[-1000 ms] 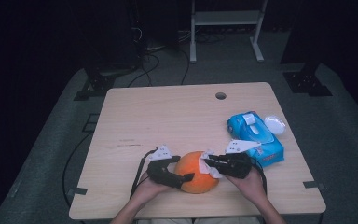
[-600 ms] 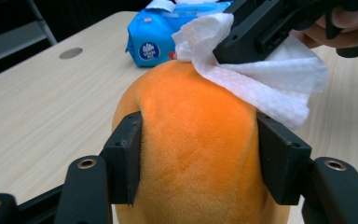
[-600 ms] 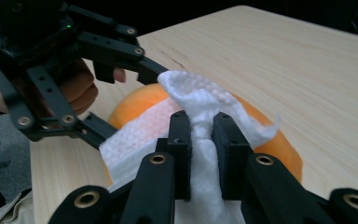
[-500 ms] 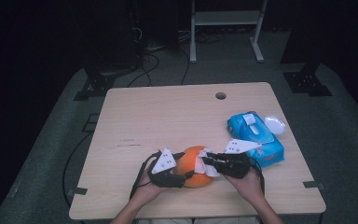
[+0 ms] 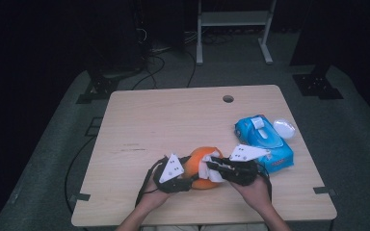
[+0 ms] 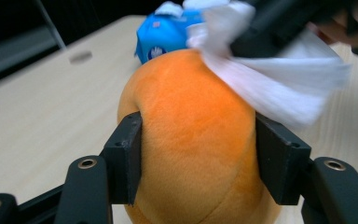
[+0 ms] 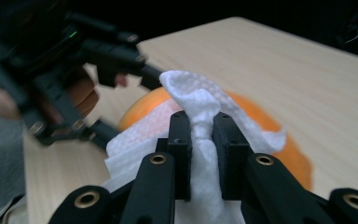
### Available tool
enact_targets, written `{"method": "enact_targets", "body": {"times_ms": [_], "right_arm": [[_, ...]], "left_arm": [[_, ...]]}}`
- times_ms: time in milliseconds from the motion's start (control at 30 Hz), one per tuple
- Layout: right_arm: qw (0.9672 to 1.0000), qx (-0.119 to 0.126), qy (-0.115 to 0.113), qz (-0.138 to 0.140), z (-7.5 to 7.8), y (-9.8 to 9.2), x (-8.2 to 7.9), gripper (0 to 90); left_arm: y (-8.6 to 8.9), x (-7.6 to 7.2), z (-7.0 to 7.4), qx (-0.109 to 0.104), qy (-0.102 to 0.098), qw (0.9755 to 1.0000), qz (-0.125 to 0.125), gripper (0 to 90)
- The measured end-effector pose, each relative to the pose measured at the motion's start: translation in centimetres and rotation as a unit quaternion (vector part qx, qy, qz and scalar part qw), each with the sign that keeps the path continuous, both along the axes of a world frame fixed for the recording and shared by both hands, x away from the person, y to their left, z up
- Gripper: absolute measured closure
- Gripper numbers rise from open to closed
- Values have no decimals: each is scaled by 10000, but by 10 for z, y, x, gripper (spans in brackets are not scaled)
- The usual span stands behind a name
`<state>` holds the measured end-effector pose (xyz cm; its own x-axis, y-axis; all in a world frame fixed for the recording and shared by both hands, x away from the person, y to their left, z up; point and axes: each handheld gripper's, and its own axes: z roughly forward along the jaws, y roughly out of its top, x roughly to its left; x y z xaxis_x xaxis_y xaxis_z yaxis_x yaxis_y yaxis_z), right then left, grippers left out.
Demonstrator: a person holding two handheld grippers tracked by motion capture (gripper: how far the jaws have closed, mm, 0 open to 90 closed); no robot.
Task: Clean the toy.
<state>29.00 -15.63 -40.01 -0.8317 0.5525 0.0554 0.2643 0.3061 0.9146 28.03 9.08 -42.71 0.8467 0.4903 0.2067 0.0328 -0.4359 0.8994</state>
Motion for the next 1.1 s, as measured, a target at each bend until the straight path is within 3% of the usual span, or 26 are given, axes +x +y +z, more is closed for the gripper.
{"method": "enact_targets", "body": {"times_ms": [67, 133, 200, 233, 267, 333, 367, 400, 433, 467, 533, 600, 667, 767, 833, 933, 967, 1000, 1067, 1100], "right_arm": [[9999, 21, 54, -138, 1, -8, 4, 779], [9996, 9, 218, -164, -5, -14, 8, 779], [9991, -103, 374, -191, -15, -16, 11, 780], [9989, -118, 409, -194, -17, -16, 13, 780], [9987, -110, 456, -201, -20, -16, 14, 780], [9985, -61, 505, -202, -22, -16, 15, 780], [9985, -87, 497, -201, -21, -16, 15, 780], [9987, -131, 462, -197, -21, -15, 14, 780], [9987, -162, 444, -197, -20, -13, 13, 780], [9987, -177, 423, -214, -19, -12, 11, 780], [9992, -196, 299, -176, -14, -8, 8, 779], [9998, -112, 141, -72, -7, -3, 2, 779], [9998, -46, -94, 163, 0, 5, -6, 779], [9985, -292, -388, 254, 8, 15, -13, 779], [9984, -381, -392, 148, 8, 11, -9, 779], [9993, -298, -188, -128, 0, -7, 1, 779], [9995, -256, -122, -156, -2, -11, 2, 779], [9994, -275, -92, -194, -4, -14, 4, 779], [9995, -244, -44, -176, -6, -15, 5, 779], [9996, -246, -15, -159, -6, -14, 4, 780]], "left_arm": [[-3, -3, 0, 60, -123, 9999, -62, 395], [-2, -2, -3, 30, -47, 9999, -118, 347], [1, 3, -5, -127, 234, 9996, -54, 223], [3, 7, -6, -255, 499, 9984, 65, 167], [5, 13, -7, -324, 856, 9954, 271, 62], [11, 24, -13, -637, 1610, 9843, 348, 20], [14, 27, -15, -706, 1819, 9803, 311, 36], [15, 29, -16, -723, 1904, 9788, 212, 89], [14, 27, -16, -701, 1849, 9800, 202, 148], [13, 25, -14, -623, 1711, 9832, 161, 202], [11, 18, -9, -455, 1251, 9910, 173, 296], [6, 11, -5, -236, 721, 9969, 199, 344], [0, 4, -2, -54, 290, 9994, 199, 365], [-5, -1, -2, 117, 78, 9998, 140, 367], [-4, -1, -3, 36, 169, 9998, 87, 360], [-2, 2, -4, -140, 347, 9993, -16, 298], [-1, 5, -4, -332, 552, 9979, -39, 251], [0, 9, -4, -485, 783, 9958, 8, 180], [3, 18, -8, -752, 1380, 9874, 156, 84], [4, 22, -11, -834, 1565, 9841, 137, 84]]}}
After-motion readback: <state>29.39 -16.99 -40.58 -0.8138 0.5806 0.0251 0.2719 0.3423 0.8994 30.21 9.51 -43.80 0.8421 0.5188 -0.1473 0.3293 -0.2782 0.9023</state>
